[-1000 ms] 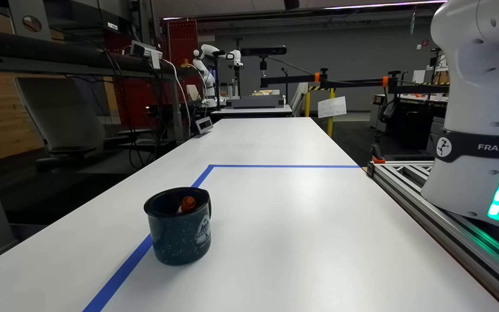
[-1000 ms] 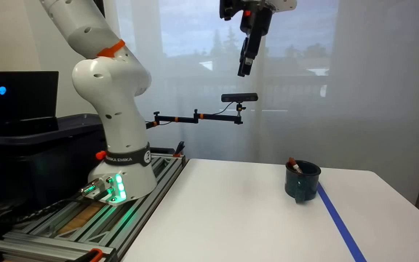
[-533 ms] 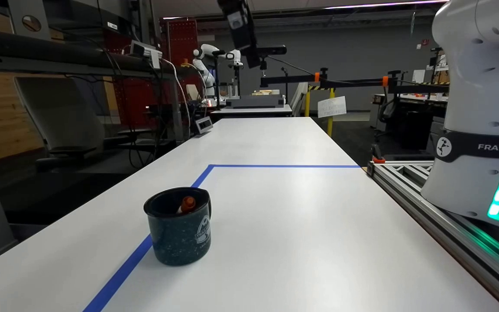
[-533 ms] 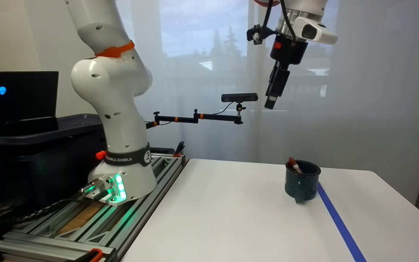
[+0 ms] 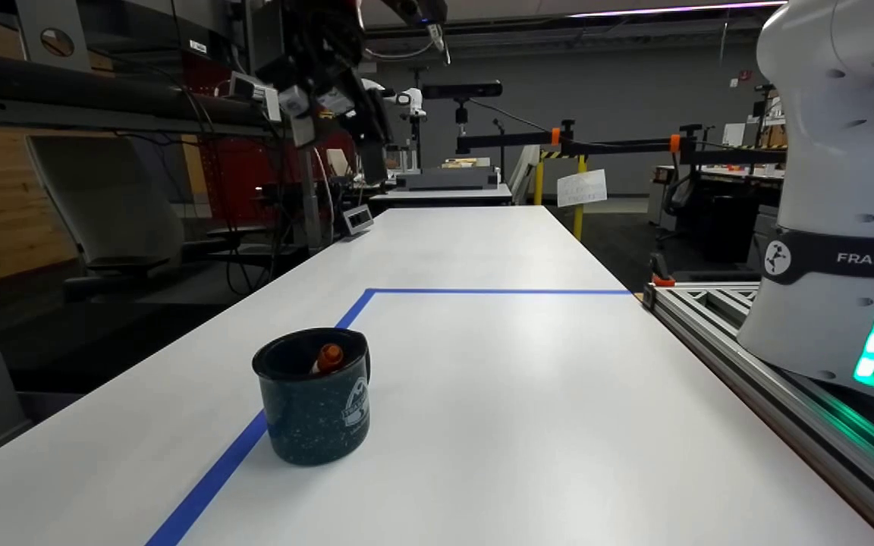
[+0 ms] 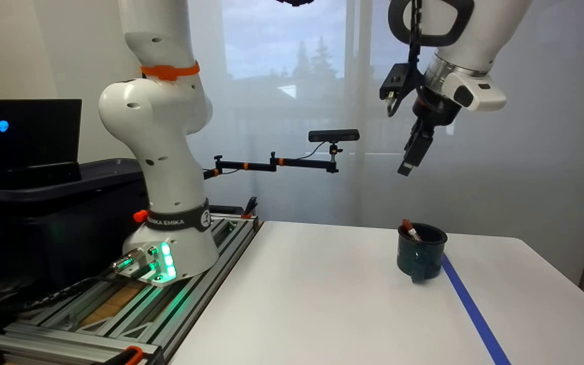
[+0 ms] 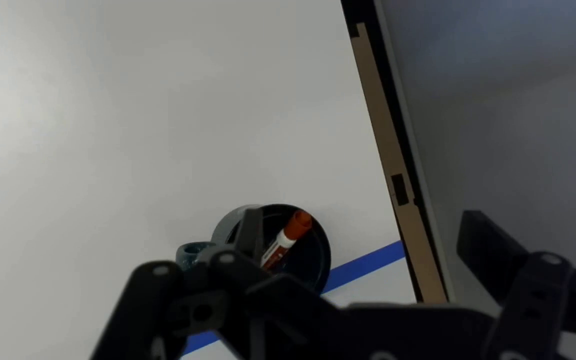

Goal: Remove the marker from the cup and place it on the table

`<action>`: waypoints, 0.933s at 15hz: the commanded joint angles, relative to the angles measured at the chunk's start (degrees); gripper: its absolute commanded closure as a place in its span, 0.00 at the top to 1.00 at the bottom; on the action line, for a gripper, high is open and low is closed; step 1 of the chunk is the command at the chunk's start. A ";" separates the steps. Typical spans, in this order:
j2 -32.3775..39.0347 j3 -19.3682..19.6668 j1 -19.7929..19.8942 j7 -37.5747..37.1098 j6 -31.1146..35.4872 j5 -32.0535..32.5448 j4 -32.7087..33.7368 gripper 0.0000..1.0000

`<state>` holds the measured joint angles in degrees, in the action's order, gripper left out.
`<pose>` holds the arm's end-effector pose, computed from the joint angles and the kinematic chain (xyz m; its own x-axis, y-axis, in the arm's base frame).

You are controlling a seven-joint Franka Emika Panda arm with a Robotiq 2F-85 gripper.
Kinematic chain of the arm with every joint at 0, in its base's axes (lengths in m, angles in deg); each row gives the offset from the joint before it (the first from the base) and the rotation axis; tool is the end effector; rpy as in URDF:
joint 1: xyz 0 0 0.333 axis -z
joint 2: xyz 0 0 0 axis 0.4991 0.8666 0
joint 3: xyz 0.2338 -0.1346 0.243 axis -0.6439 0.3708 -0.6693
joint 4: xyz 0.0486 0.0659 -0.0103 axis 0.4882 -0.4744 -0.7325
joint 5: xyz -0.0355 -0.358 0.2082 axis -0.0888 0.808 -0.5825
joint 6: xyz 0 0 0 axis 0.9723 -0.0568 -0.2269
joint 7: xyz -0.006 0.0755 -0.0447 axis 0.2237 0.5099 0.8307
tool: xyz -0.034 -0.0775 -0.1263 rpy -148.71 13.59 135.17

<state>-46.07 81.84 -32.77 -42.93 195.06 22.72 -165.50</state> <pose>0.5231 0.0604 0.3611 0.9395 -0.1576 -0.3041 -0.2609 -0.9046 -0.3372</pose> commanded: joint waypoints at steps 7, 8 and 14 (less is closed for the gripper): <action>11.23 -3.40 0.13 -9.98 4.31 -0.58 6.23 1.00; 11.79 -3.43 0.21 -10.39 4.37 -0.65 6.34 1.00; 14.06 -3.15 0.83 -11.00 4.66 -0.83 6.31 0.66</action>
<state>-32.99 78.90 -32.59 -53.04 200.40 22.72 -160.22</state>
